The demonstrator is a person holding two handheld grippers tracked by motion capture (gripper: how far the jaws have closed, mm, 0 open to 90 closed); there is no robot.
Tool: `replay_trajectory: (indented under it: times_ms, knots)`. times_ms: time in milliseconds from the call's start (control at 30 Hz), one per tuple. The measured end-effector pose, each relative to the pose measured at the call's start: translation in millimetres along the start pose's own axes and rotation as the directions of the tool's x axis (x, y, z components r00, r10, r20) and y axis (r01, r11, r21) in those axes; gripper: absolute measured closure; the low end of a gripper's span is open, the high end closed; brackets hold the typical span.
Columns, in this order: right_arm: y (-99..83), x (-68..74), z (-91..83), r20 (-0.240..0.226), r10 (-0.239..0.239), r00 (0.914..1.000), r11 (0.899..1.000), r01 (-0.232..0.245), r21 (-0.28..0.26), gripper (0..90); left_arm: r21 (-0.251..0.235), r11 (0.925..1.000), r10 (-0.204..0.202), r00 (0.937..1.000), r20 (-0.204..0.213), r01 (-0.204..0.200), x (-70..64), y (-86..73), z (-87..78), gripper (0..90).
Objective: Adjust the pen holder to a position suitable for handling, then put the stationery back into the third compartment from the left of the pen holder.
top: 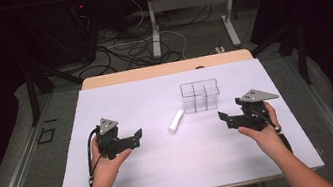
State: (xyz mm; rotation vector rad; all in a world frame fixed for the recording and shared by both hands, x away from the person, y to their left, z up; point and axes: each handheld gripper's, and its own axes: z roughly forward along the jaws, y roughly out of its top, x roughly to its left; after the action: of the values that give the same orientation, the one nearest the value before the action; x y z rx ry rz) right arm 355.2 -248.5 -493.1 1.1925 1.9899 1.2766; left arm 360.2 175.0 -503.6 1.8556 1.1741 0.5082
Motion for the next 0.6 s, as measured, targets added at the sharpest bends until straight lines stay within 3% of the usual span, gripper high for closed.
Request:
replay_trajectory:
  times_ms: [200,600]
  knots:
    - [-1.2,-0.6,0.2,0.02,0.005,0.9998,1.0,-0.005,-0.006,15.3,-0.01,0.9997,0.023,0.9996,0.018,-0.023,-10.9,14.6,11.4,6.4]
    - [-5.5,-8.1,1.9,0.043,0.005,0.9991,1.0,-0.005,0.001,15.3,0.018,0.9989,0.042,0.9986,0.03,-0.043,-27.7,33.8,36.7,16.3]
